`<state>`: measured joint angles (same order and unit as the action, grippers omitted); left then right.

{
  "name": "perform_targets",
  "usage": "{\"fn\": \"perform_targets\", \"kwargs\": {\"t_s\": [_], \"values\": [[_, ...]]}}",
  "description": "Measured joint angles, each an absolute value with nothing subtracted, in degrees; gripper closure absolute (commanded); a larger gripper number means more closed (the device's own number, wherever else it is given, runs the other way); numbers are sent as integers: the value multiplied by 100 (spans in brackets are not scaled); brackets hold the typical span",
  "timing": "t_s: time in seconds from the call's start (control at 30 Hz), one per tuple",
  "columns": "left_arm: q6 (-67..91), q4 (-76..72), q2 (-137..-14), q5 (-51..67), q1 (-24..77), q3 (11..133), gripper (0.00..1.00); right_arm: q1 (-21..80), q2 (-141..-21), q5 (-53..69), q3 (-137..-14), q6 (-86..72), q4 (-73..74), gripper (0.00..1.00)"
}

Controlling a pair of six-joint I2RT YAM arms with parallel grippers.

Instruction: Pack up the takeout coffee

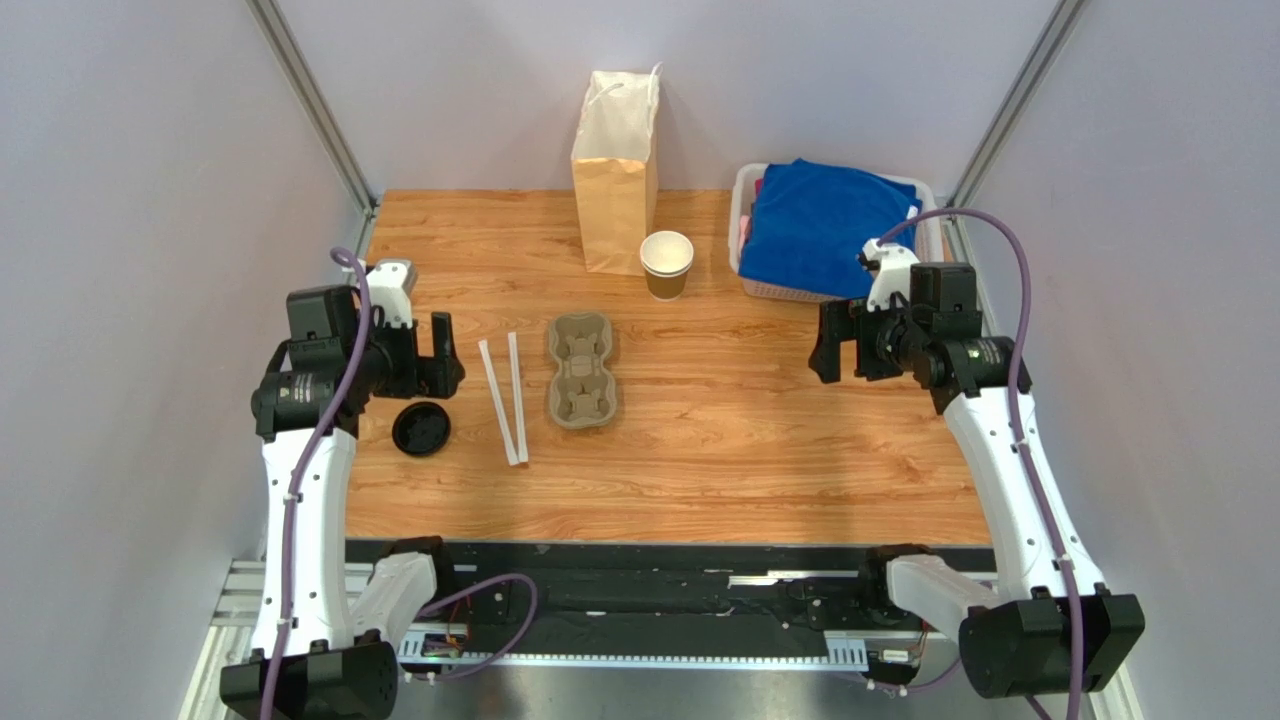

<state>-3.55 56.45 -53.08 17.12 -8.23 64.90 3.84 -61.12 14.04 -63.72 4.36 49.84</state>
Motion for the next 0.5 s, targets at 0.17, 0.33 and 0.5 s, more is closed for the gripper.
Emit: {"fn": "perform_targets", "kwargs": {"t_s": [0.17,0.33,0.5], "values": [[-231,5505,-5330,1625,-823,6506,1,384,-6394,1374,-6580,460,5041,0],[-128,5360,-5393,1527,-823,6552,1,384,-6608,1288,-6836,460,5057,0],[99,4906,-5288,1291,-823,6547,1,410,-7028,1339,-7419,519,5070,0]]}}
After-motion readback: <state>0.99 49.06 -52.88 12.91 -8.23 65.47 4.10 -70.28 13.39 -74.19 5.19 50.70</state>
